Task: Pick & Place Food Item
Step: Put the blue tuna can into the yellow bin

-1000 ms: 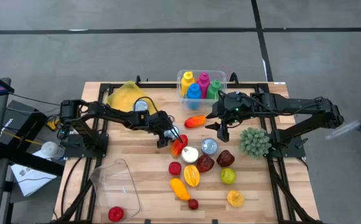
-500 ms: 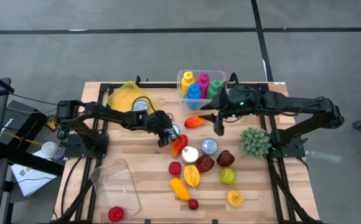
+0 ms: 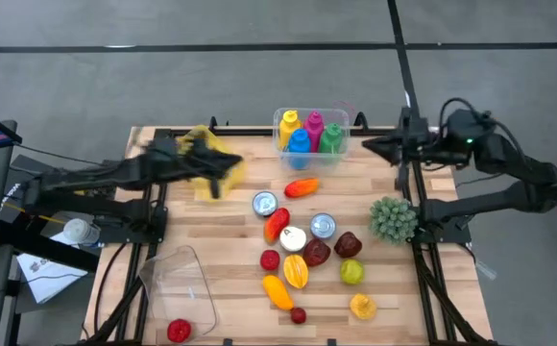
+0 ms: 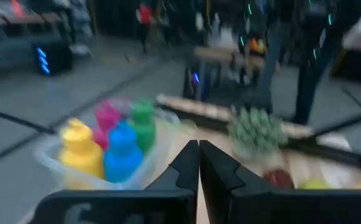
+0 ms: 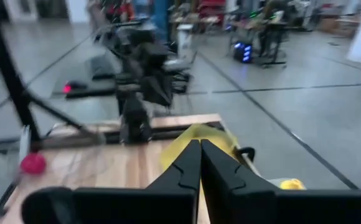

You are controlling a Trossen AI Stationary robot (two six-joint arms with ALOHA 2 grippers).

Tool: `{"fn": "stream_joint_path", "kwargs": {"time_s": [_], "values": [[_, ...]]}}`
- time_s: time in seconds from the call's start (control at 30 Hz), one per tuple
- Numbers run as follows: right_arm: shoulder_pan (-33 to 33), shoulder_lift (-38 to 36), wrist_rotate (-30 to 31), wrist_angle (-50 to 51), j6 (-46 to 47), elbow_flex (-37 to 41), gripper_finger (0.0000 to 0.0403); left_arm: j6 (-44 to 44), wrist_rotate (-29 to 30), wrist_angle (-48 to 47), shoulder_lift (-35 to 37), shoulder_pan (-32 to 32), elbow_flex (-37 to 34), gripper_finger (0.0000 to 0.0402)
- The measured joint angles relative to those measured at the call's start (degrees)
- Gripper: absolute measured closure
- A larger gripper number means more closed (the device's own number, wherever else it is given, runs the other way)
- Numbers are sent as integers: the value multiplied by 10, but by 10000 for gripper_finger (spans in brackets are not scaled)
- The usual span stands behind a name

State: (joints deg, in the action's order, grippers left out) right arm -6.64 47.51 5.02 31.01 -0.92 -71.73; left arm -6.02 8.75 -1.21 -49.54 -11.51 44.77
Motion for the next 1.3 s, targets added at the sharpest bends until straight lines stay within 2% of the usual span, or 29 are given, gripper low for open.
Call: {"fn": "stream_joint_path", "kwargs": {"time_s": [0.13, 0.27, 0.47, 0.63, 0.77, 0.9, 1.07, 1.3], "values": [[-13, -43, -1, -43, 49, 56, 400, -5, 26, -2, 63, -3, -29, 401], [-13, -56, 0, -92, 87, 102, 396, -35, 26, -4, 61, -2, -65, 401], [-12, -43, -3, -114, 99, 115, 400, -87, 6, 22, -9, -2, -106, 401], [-12, -25, -2, -116, 97, 116, 397, -93, -45, 57, -93, -2, -106, 401], [-12, -13, -3, -119, 95, 116, 401, -93, -40, 33, -153, -2, -66, 401], [-12, -3, -5, -118, 95, 116, 399, -61, -21, -52, -196, -2, -4, 396], [-11, -3, -8, -120, 95, 116, 385, -15, -25, -112, -227, 2, 61, 356], [4, -23, -9, -115, 95, 115, 362, 16, -45, -132, -234, 2, 109, 255]]}}
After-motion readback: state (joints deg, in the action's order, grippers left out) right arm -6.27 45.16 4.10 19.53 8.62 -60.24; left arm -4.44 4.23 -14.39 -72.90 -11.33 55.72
